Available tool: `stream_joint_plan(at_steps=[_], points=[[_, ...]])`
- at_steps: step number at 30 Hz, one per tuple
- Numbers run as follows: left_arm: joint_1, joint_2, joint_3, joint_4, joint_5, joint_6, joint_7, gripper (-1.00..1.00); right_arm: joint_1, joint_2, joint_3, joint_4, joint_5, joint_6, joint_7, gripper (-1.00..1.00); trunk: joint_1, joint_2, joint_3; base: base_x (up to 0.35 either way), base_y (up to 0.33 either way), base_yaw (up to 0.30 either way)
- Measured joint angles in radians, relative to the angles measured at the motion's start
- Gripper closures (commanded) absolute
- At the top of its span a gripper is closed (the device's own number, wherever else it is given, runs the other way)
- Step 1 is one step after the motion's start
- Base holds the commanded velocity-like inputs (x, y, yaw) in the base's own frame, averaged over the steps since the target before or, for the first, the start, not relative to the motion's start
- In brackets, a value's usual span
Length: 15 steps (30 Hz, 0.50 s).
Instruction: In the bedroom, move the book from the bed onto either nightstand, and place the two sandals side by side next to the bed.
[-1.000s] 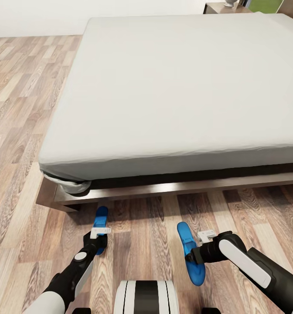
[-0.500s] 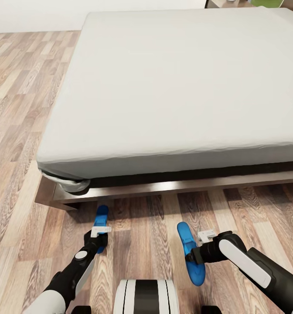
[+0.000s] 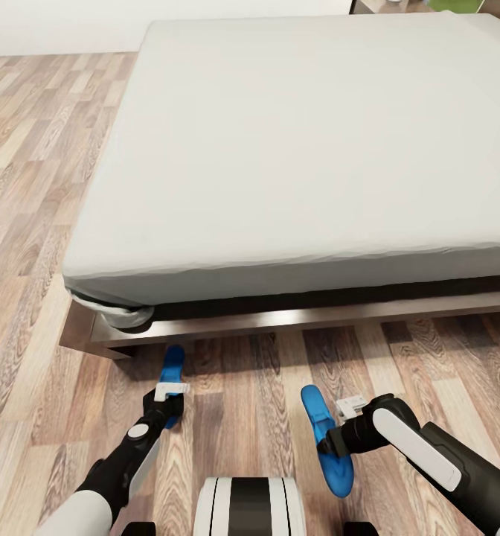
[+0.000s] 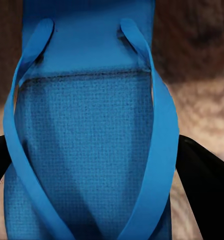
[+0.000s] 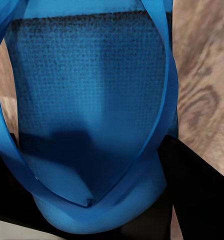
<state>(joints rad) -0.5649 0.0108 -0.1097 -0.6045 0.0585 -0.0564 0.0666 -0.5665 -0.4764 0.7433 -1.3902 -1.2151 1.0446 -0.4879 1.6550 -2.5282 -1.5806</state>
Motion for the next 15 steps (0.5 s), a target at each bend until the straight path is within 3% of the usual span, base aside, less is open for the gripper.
stream_joint_plan(at_steps=[15], points=[[-0.015,0.000,0.000,0.001,0.000,0.000,0.000,1.00,0.000,-0.001,0.000,0.000,0.000,0.003,0.000,1.00,0.002,-0.001,-0.015,0.000,0.000,0.000]])
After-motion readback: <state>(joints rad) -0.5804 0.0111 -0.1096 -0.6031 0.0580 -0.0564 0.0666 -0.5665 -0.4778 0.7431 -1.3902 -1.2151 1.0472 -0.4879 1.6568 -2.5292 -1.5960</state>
